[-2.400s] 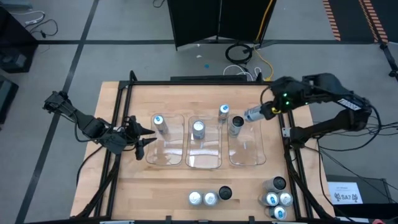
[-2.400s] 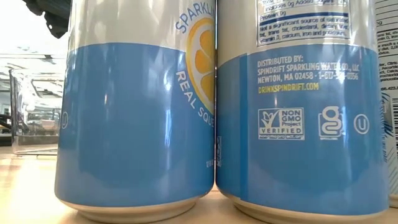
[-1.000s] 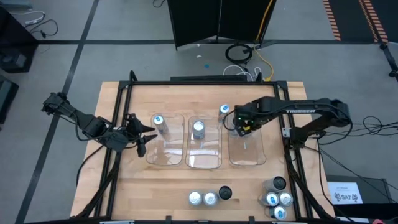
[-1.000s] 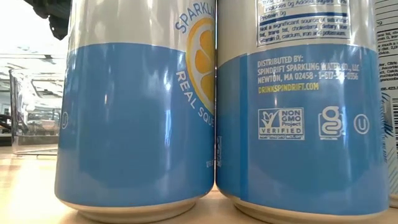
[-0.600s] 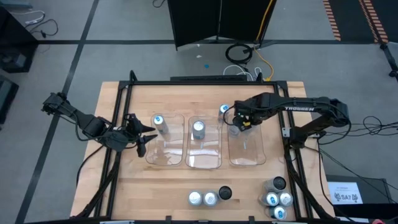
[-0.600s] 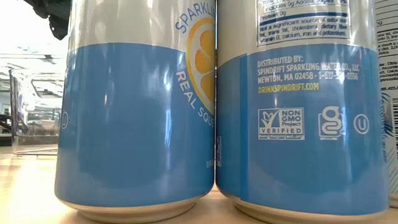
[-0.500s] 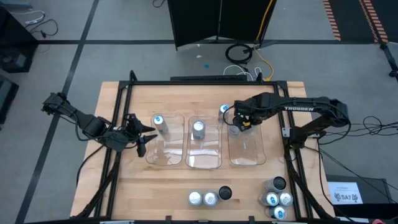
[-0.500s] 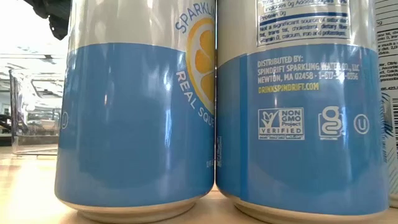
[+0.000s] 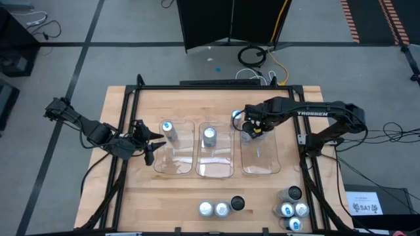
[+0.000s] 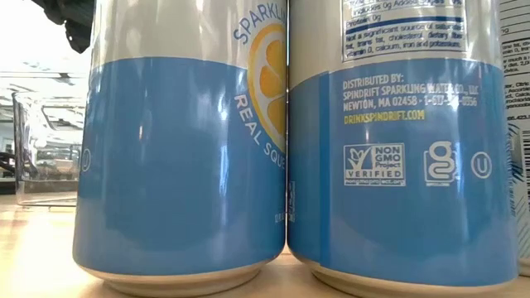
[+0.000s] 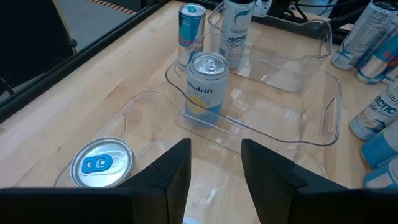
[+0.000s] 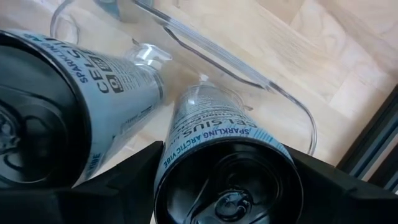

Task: Sort soda cans
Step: Put the top white soda can into the right transparent bin

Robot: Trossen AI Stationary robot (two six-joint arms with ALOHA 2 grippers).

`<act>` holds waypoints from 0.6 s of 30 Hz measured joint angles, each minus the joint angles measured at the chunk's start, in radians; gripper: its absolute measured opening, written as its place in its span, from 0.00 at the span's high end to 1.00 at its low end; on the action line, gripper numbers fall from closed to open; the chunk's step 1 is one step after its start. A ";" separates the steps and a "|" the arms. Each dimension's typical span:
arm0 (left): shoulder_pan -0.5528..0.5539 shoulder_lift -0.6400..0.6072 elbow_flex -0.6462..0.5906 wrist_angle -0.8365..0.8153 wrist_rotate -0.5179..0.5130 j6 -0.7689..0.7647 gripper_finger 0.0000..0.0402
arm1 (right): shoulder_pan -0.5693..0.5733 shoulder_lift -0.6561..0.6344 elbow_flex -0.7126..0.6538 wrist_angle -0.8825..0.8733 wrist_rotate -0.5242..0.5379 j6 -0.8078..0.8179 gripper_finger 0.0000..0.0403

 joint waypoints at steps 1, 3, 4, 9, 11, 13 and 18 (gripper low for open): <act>0.000 0.000 0.000 0.000 0.000 0.000 0.62 | 0.000 0.000 0.000 0.000 -0.001 -0.003 0.33; 0.000 0.000 0.000 0.000 0.000 0.000 0.62 | 0.000 -0.001 0.000 -0.002 -0.002 -0.004 0.33; 0.000 0.000 0.000 0.000 0.000 0.000 0.62 | 0.000 -0.005 -0.001 -0.008 -0.002 -0.004 0.32; 0.000 0.000 0.000 0.000 0.000 0.000 0.62 | 0.000 -0.019 -0.005 -0.023 -0.008 -0.005 0.32; 0.000 0.000 0.000 0.000 0.000 0.000 0.62 | 0.000 -0.021 -0.005 -0.025 -0.009 -0.012 0.32; 0.000 0.000 0.000 0.000 0.000 0.000 0.62 | 0.000 -0.021 -0.005 -0.027 -0.009 -0.027 0.32; 0.000 0.000 0.000 0.000 0.001 0.000 0.62 | 0.000 -0.022 -0.005 -0.027 -0.009 -0.026 0.32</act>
